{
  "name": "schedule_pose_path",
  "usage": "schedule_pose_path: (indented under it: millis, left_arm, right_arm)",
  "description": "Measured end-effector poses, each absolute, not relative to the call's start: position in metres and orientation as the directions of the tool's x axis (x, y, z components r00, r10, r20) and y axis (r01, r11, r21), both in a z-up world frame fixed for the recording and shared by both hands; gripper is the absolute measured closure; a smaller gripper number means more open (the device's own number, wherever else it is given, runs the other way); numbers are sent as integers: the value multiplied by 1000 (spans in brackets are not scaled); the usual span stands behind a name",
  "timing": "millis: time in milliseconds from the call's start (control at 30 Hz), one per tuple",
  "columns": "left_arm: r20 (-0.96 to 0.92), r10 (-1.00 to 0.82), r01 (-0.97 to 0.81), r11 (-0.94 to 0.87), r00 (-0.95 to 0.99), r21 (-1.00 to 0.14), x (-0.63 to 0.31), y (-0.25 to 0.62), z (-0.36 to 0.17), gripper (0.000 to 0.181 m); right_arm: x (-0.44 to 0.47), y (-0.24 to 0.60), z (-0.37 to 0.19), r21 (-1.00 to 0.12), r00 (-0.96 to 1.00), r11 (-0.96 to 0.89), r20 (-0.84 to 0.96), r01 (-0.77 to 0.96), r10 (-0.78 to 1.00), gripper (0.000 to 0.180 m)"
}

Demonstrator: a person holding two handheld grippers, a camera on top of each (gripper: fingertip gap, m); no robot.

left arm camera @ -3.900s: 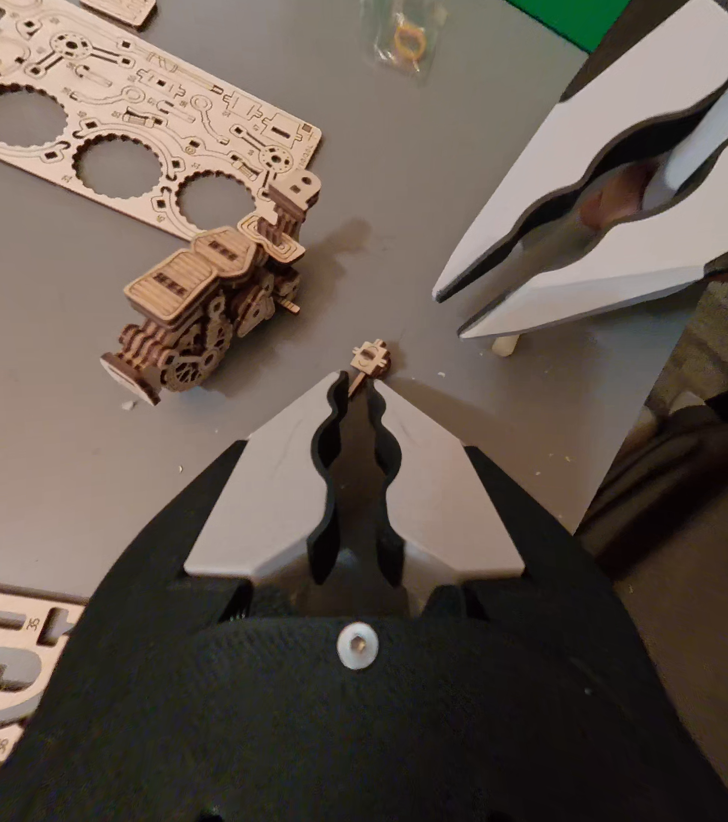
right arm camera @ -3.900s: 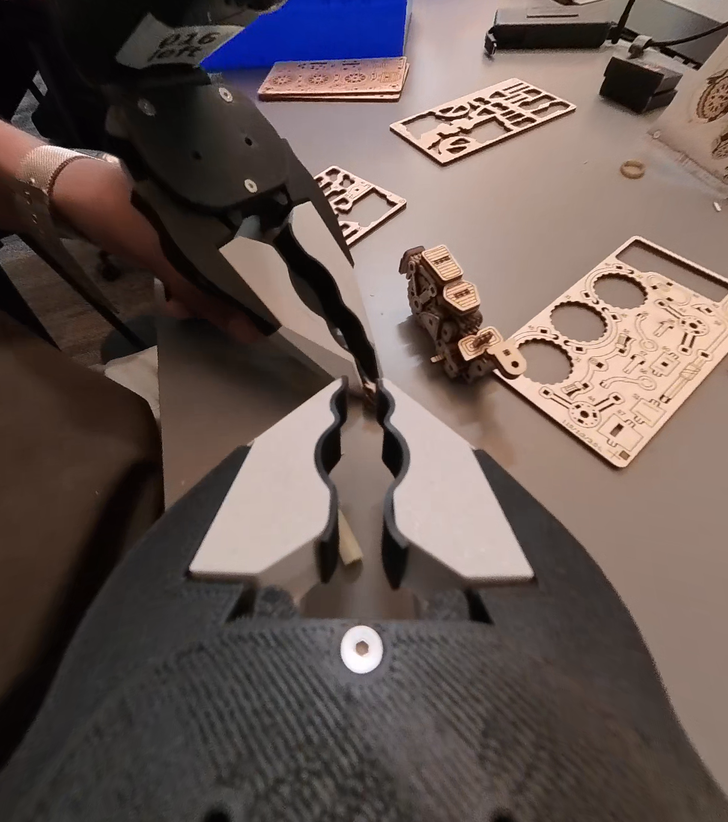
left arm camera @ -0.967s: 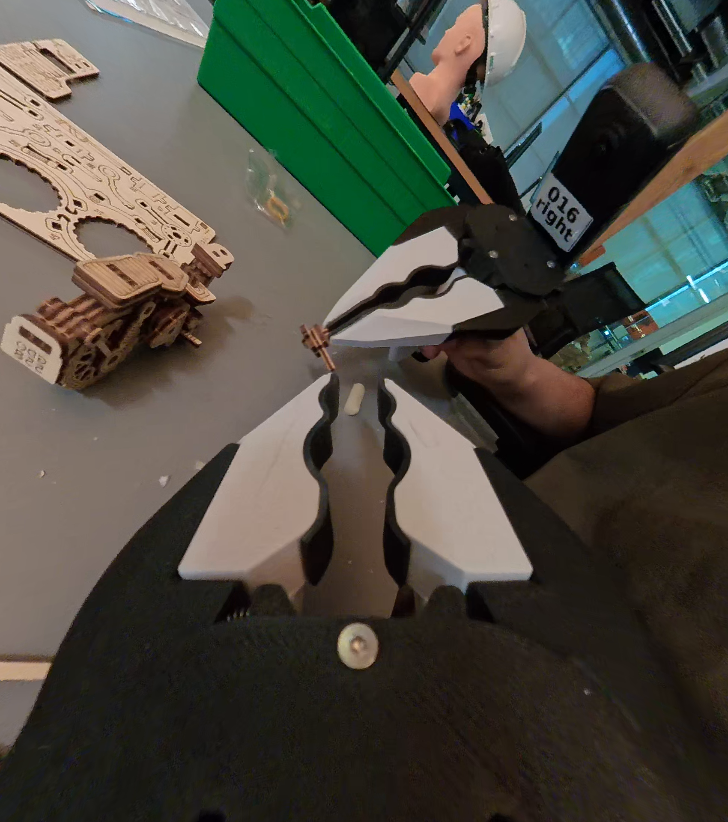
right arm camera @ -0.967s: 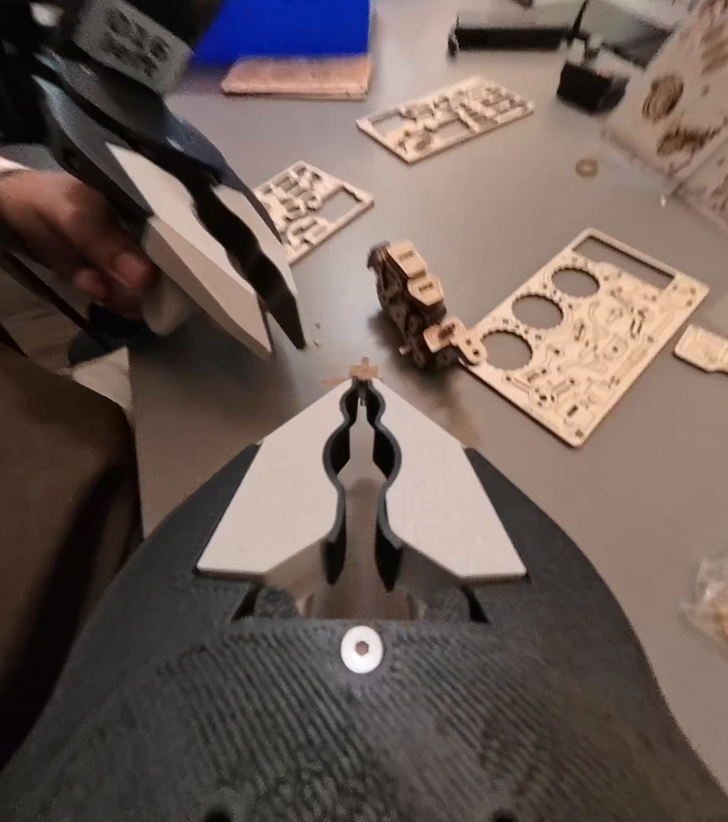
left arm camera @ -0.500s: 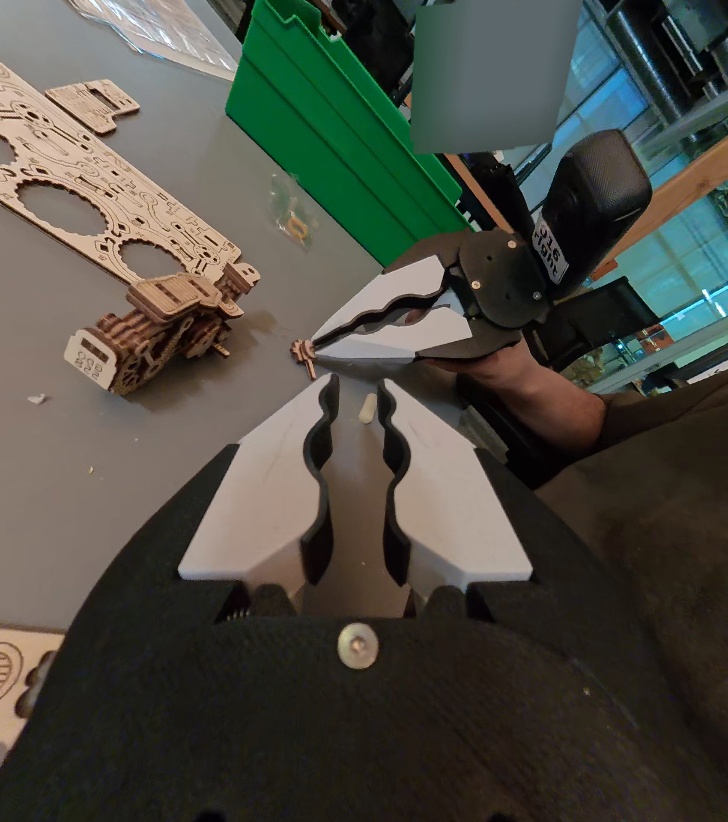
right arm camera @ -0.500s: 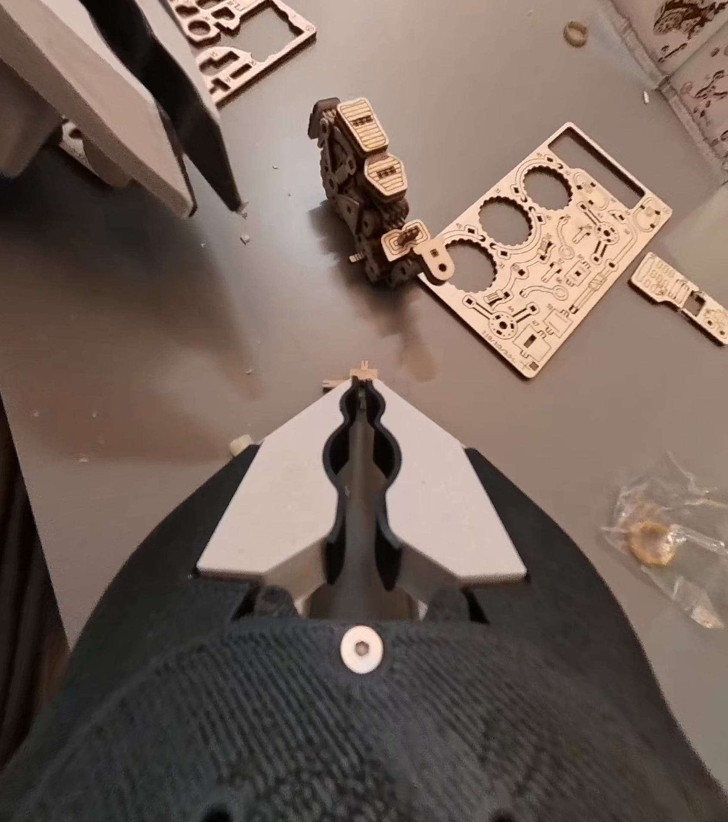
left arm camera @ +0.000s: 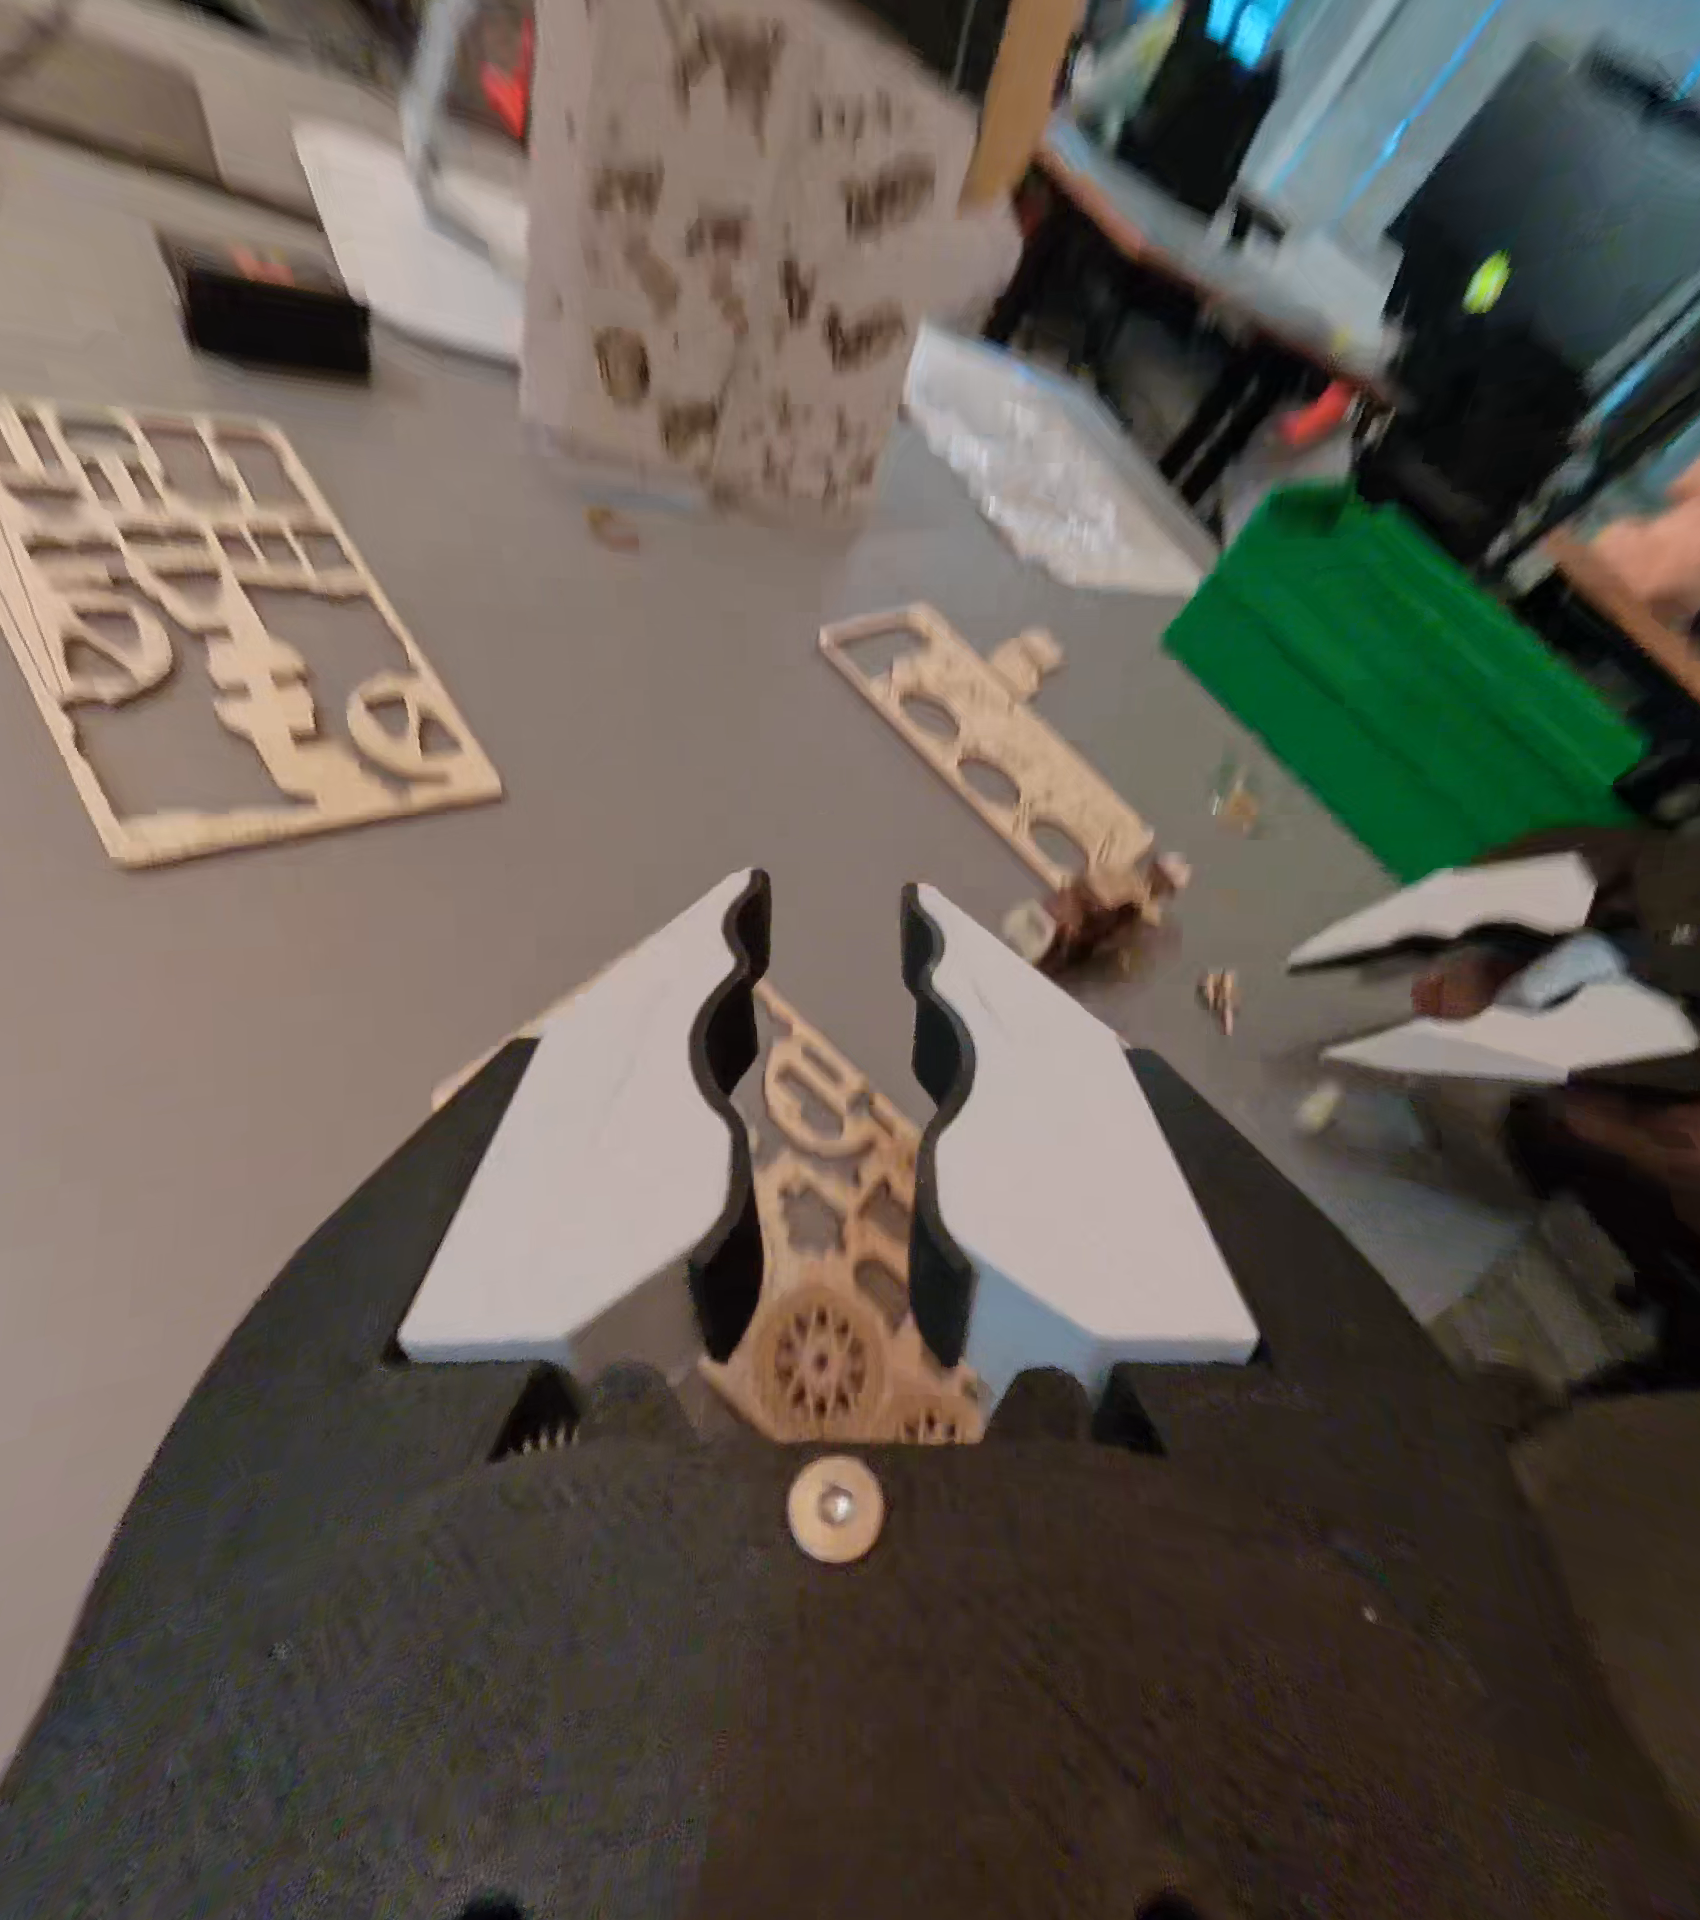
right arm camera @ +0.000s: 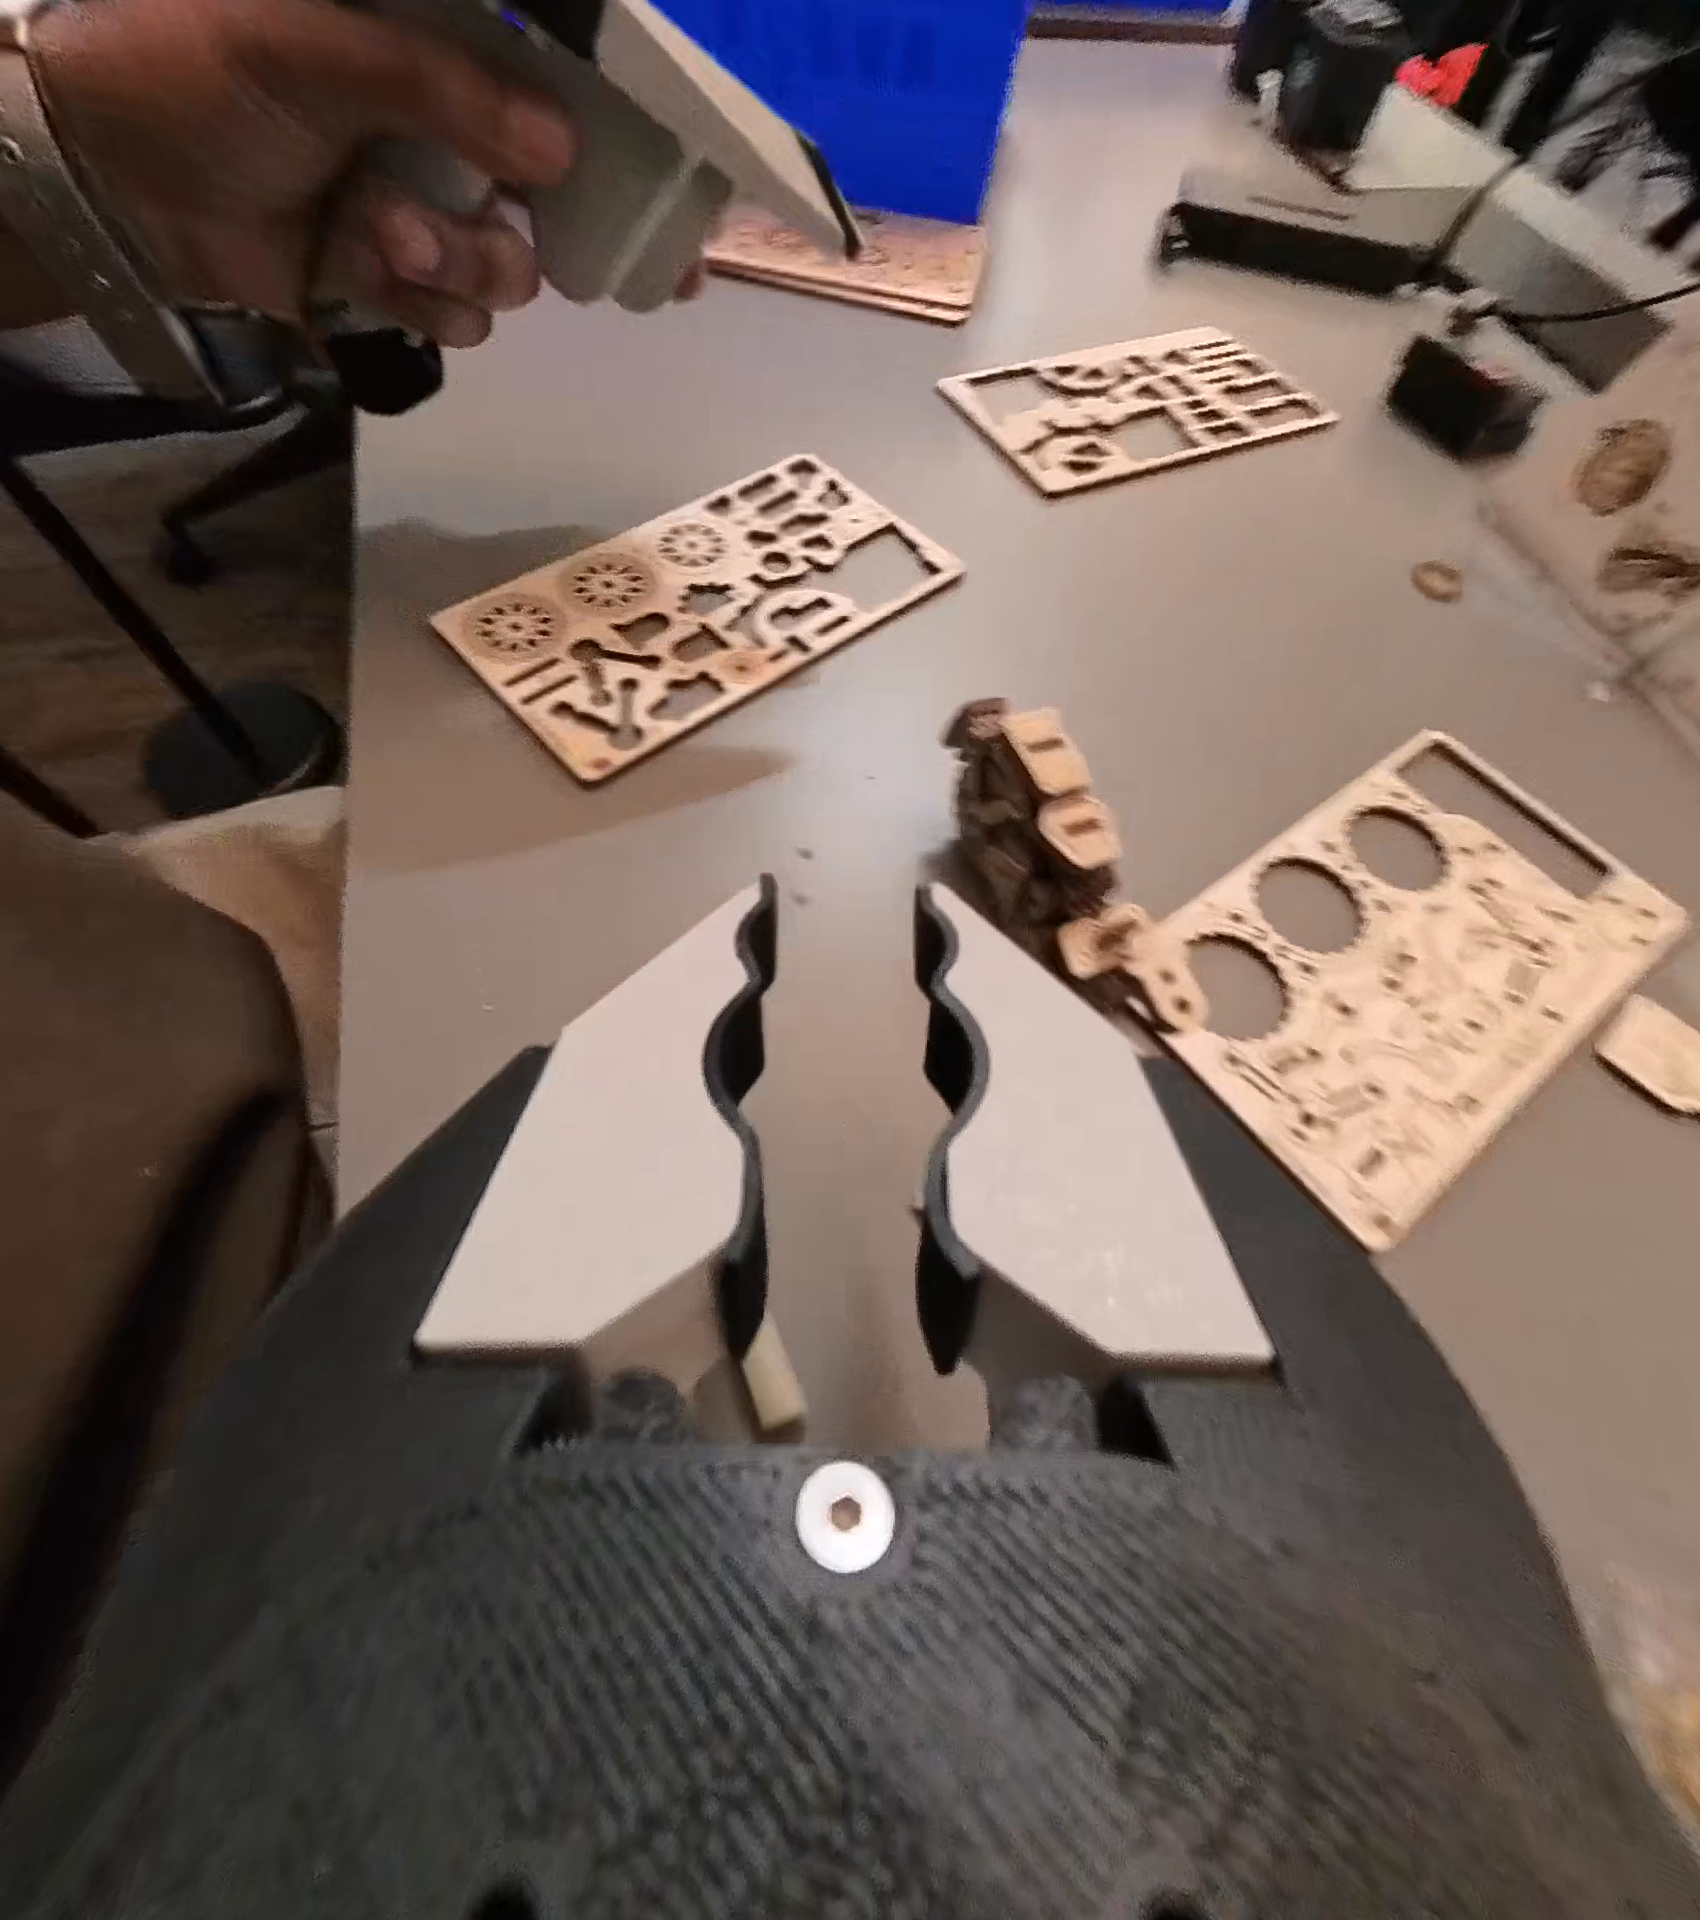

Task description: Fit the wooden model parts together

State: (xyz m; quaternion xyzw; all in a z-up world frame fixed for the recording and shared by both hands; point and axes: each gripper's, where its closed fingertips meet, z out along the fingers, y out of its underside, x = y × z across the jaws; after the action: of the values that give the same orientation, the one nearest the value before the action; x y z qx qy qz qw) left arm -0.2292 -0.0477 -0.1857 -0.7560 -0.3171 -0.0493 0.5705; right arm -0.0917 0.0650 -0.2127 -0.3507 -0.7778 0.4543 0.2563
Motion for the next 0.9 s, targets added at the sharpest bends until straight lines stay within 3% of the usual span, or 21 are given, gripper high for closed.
schedule_pose_path:
  millis: [167,267,367,433,633,900]
  left_arm:
    - [211,442,433,-495,872,-753,-194,-56,-245,144]
    - [193,321,354,-580,927,-734,-164,-46,-257,138]
    - [54,277,235,-679,959,-696,-159,-50,-273,134]
    - [18,267,199,-668,964,-717,-160,-48,-270,131]
    - [143,291,294,-587,946,-754,-177,-49,-254,138]
    - [52,120,122,-704,991,-700,-170,-45,-267,152]
  right_arm:
    - [-94,13,-228,-867,-733,355,-19,351,680,153]
    - [-96,-10,-235,-852,-766,384,-31,356,642,152]
    - [-96,-27,-237,-856,-783,371,-62,361,619,152]
    - [-97,-32,-236,-862,-785,353,-82,365,614,153]
    - [-97,-27,-240,-864,-764,313,-118,394,634,154]
    - [-88,-15,-237,-873,-743,287,-118,394,659,157]
